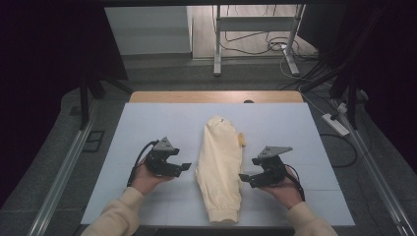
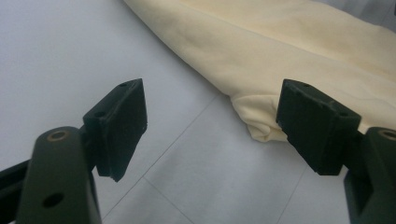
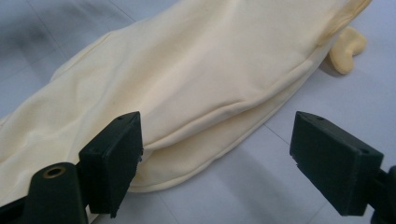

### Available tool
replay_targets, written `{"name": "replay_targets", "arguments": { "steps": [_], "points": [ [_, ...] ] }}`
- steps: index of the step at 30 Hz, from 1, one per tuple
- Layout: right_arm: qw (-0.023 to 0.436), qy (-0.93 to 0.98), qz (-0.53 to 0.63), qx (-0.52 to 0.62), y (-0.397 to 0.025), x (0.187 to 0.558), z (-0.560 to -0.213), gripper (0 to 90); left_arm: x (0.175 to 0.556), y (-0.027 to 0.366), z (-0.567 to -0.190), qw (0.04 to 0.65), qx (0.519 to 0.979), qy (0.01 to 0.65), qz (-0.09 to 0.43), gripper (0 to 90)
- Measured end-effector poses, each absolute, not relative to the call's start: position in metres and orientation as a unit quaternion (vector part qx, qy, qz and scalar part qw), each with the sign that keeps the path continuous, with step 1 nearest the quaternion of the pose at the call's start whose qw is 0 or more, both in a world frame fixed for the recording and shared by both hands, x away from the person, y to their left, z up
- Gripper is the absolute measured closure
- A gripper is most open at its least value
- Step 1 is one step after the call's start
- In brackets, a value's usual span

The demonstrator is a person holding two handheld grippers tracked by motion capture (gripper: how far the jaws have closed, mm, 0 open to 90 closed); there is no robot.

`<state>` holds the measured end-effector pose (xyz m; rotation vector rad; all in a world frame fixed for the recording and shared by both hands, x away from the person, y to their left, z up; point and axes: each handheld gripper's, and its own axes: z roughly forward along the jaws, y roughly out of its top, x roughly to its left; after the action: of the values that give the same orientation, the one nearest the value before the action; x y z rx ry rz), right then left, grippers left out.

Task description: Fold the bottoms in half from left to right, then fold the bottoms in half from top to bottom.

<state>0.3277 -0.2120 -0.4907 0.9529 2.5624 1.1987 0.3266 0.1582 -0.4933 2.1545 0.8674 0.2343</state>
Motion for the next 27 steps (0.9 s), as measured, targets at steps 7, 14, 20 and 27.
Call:
{"name": "replay_targets", "arguments": {
  "steps": [7,14,20,27],
  "points": [
    [0.085,0.855,0.398,0.322,-0.214,0.332,-0.491,17.6,0.329,0.159,-0.494,0.400,0.845,0.345,0.085,24.2],
    [0.095,0.853,0.401,0.321,-0.211,0.336,-0.488,18.7,0.334,0.158,-0.493,0.404,0.842,0.349,0.084,23.9],
    [0.100,0.849,0.407,0.323,-0.211,0.342,-0.485,19.9,0.344,0.152,-0.491,0.405,0.841,0.348,0.085,23.8],
    [0.110,0.847,0.405,0.328,-0.209,0.349,-0.480,21.2,0.355,0.142,-0.488,0.398,0.847,0.344,0.079,23.5]
  ]
}}
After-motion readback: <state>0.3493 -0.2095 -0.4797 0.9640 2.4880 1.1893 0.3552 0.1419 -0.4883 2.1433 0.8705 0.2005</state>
